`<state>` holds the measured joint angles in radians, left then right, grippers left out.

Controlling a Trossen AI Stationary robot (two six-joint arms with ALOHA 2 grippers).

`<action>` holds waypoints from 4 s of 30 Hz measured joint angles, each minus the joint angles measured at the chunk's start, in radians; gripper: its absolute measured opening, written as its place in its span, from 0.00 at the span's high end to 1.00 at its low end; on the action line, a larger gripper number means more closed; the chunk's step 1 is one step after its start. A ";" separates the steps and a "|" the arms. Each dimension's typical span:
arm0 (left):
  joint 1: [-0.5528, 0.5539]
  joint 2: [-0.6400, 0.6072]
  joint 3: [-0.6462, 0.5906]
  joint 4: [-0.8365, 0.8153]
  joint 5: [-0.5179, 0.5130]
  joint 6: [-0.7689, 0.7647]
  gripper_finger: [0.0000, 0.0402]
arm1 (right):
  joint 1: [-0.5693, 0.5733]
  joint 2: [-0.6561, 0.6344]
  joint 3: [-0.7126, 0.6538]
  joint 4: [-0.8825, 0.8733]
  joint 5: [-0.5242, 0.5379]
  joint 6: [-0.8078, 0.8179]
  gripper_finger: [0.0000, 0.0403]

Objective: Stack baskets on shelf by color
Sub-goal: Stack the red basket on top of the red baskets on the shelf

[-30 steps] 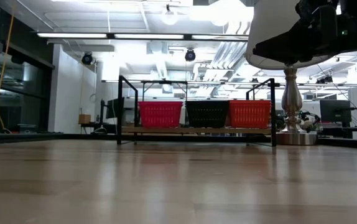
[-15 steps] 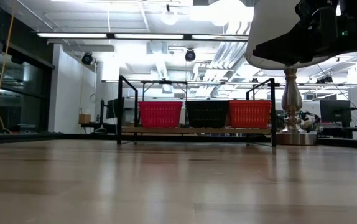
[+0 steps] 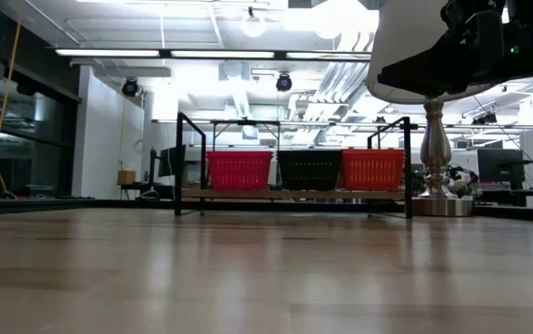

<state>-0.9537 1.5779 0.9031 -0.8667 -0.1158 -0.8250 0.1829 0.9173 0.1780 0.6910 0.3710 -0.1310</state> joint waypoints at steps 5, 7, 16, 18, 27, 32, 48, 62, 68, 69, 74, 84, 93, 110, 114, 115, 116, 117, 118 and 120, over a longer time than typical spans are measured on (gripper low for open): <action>0.013 0.007 0.000 -0.002 0.019 0.025 0.73 | 0.000 0.000 0.000 0.000 0.000 0.000 0.67; 0.027 0.007 0.000 -0.005 0.034 0.025 0.74 | 0.000 0.000 0.000 0.000 0.000 0.000 0.67; 0.134 0.007 0.000 -0.033 0.146 0.112 0.97 | 0.000 0.000 0.000 0.000 0.000 0.000 0.67; 0.185 -0.004 0.000 -0.042 0.099 0.168 0.99 | 0.000 0.000 0.000 0.000 0.000 0.000 0.67; 0.516 -0.104 0.211 -0.035 -0.437 0.548 1.00 | 0.000 0.000 0.000 0.001 0.001 -0.004 0.67; 0.722 -0.145 0.327 0.196 -0.794 0.571 1.00 | 0.000 0.000 0.000 -0.002 0.001 -0.001 0.67; 1.311 -0.143 0.242 0.412 -0.539 0.023 1.00 | 0.000 0.000 0.000 -0.007 0.006 0.000 0.67; 1.233 -0.016 0.225 0.549 -0.707 -0.027 1.00 | 0.000 0.000 0.000 -0.009 0.015 0.026 0.67; 1.241 -0.017 0.225 0.496 -0.737 -0.052 1.00 | 0.000 0.000 0.000 -0.010 0.015 0.020 0.67; 1.242 -0.019 0.225 0.470 -0.743 -0.075 1.00 | 0.000 0.000 0.000 -0.010 0.015 0.020 0.67; 1.240 -0.009 0.225 0.403 -0.759 -0.153 1.00 | 0.000 0.000 0.000 -0.010 0.015 0.021 0.67; 1.234 0.019 0.224 0.369 -0.737 -0.162 1.00 | 0.000 0.000 0.000 -0.010 0.015 0.020 0.67; 1.233 0.056 0.224 0.368 -0.691 -0.170 1.00 | 0.000 0.000 0.000 -0.010 0.015 0.019 0.67; 1.229 0.066 0.224 0.442 -0.702 -0.101 0.85 | 0.000 0.000 0.000 -0.009 0.016 0.019 0.67; 1.226 0.058 0.225 0.492 -0.699 -0.046 0.77 | 0.000 0.000 0.000 -0.009 0.016 0.019 0.67; 1.226 0.058 0.225 0.494 -0.698 -0.032 0.75 | 0.000 0.000 0.000 -0.009 0.016 0.019 0.67; 1.227 0.058 0.225 0.495 -0.695 -0.027 0.73 | 0.000 0.000 0.000 -0.009 0.016 0.019 0.67; 1.227 0.058 0.225 0.497 -0.695 -0.023 0.71 | 0.000 0.000 0.000 -0.009 0.016 0.019 0.67; 1.227 0.058 0.225 0.500 -0.695 -0.019 0.69 | 0.000 0.000 0.000 -0.009 0.016 0.019 0.67; 1.228 0.055 0.225 0.498 -0.685 -0.010 0.65 | 0.000 0.000 0.000 -0.009 0.016 0.019 0.67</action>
<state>0.2745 1.6331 1.1282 -0.3685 -0.8008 -0.8347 0.1830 0.9169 0.1780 0.6816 0.3870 -0.1123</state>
